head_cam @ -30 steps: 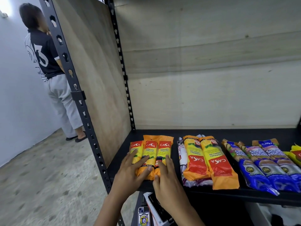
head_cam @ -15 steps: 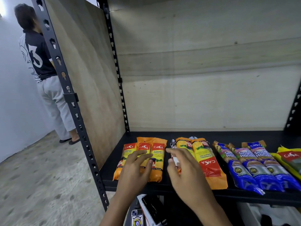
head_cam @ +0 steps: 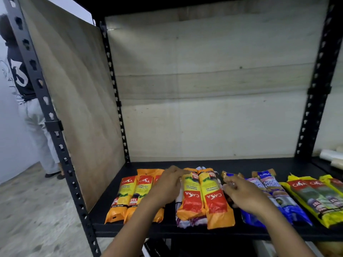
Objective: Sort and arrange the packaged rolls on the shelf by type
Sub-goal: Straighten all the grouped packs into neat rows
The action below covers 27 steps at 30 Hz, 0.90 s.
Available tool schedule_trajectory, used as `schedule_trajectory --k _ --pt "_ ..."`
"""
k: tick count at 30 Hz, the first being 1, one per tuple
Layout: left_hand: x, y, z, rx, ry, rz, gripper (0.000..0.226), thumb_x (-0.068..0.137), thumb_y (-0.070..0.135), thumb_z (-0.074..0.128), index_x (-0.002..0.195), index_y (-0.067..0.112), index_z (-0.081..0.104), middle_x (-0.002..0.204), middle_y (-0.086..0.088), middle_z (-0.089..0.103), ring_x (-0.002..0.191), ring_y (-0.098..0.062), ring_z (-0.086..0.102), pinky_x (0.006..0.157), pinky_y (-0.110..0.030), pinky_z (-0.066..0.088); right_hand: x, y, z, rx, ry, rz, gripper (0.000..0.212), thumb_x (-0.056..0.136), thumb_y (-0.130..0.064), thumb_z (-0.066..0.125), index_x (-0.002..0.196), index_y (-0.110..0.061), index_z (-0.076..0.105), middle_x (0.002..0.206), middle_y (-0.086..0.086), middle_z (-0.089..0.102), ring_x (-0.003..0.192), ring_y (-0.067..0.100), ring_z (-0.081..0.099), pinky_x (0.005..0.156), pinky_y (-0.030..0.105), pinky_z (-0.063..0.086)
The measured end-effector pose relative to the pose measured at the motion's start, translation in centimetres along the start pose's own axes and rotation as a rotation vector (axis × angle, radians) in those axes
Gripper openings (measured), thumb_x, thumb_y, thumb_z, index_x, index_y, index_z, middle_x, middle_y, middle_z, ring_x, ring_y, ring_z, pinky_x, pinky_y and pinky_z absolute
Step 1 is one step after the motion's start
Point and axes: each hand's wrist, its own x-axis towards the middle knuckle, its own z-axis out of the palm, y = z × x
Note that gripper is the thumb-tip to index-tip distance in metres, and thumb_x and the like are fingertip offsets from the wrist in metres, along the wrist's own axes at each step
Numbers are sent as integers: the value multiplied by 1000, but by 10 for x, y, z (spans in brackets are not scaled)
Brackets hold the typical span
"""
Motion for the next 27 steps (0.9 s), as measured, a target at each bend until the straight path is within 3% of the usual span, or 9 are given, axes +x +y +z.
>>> schedule_trajectory --k 4,7,9,14,17,20,22,24,27 --pt "32 13 -8 -13 -91 -83 37 104 32 44 140 34 52 136 2 54 126 -18 49 98 -33 45 -3 2 13 58 -69 21 49 88 -66 55 117 -28 59 100 -11 69 91 6 67 84 33 57" --pt "43 19 -4 -92 -112 -227 53 94 53 57 140 27 53 136 1 59 119 -16 57 81 -24 44 0 -1 23 84 -33 41 62 82 -71 60 125 -27 59 115 -6 67 102 12 65 88 34 56" --pt "44 20 -1 -84 -87 -286 59 87 55 65 137 24 55 134 1 60 113 -15 60 75 -22 45 3 -4 27 42 -50 51 54 80 -70 62 113 -27 63 110 -5 68 98 13 67 87 35 57" --pt "45 19 6 -142 -81 -408 69 81 50 75 139 25 49 137 -4 57 99 -14 62 58 -18 45 10 -5 30 61 -62 72 42 81 -61 69 103 -25 64 99 -4 70 89 13 69 83 37 59" --pt "46 23 5 -273 -44 -500 93 79 37 81 153 20 28 146 -10 48 112 -22 63 69 -26 54 6 -8 30 125 -49 39 22 88 -49 68 92 -29 60 92 -8 70 84 8 69 82 34 59" --pt "45 20 4 -590 -13 -626 107 76 24 85 158 19 15 141 -14 54 99 -26 70 73 -36 61 3 -7 33 264 41 0 19 88 -40 70 99 -35 55 92 -8 72 79 9 72 79 38 61" --pt "39 13 -3 -787 3 -673 101 75 16 85 155 17 24 122 -14 67 85 -27 74 70 -40 63 4 -4 32 361 78 -9 20 88 -35 71 103 -36 58 92 -8 73 77 10 73 78 39 62" --pt "30 4 -15 -893 59 -684 75 78 12 82 143 16 45 106 -13 73 80 -28 76 68 -41 63 5 -4 30 486 73 -4 19 88 -31 71 105 -33 64 90 -4 75 73 12 75 77 43 62" --pt "10 -13 -37 -1035 211 -715 59 78 6 80 129 16 52 102 -17 73 79 -32 75 65 -41 60 8 -8 29 603 50 -36 20 88 -26 73 107 -31 68 91 1 76 71 16 76 73 44 63"
